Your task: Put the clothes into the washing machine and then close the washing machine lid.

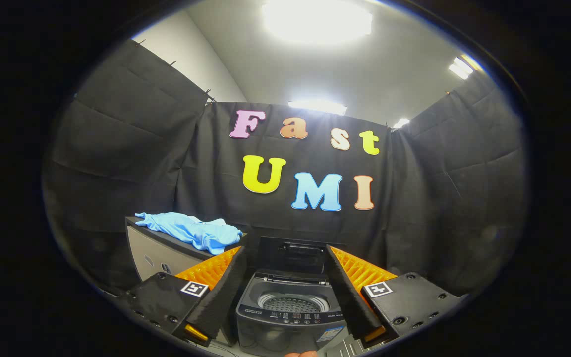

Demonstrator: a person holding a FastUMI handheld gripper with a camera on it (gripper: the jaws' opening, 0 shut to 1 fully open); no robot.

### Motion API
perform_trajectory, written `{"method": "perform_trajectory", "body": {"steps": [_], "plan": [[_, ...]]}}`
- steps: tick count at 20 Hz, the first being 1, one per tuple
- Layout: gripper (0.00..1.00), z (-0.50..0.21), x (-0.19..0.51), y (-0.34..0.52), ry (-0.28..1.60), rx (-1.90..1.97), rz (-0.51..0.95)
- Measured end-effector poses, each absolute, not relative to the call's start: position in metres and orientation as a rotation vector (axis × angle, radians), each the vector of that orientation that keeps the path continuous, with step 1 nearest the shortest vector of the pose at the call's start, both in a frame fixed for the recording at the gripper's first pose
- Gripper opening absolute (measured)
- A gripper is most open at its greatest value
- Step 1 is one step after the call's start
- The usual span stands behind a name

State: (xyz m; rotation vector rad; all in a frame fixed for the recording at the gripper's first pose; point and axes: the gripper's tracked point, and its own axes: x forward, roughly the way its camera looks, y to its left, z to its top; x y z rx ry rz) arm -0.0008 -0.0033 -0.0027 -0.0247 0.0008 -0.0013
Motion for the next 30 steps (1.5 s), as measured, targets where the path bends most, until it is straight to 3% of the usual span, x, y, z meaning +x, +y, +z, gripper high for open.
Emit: {"method": "perform_trajectory", "body": {"steps": [19,30], "plan": [[0.98,0.004,-0.001,0.004,0.007,-0.047,0.007],[0.98,0.038,0.033,0.024,-0.033,-0.059,0.057]]}}
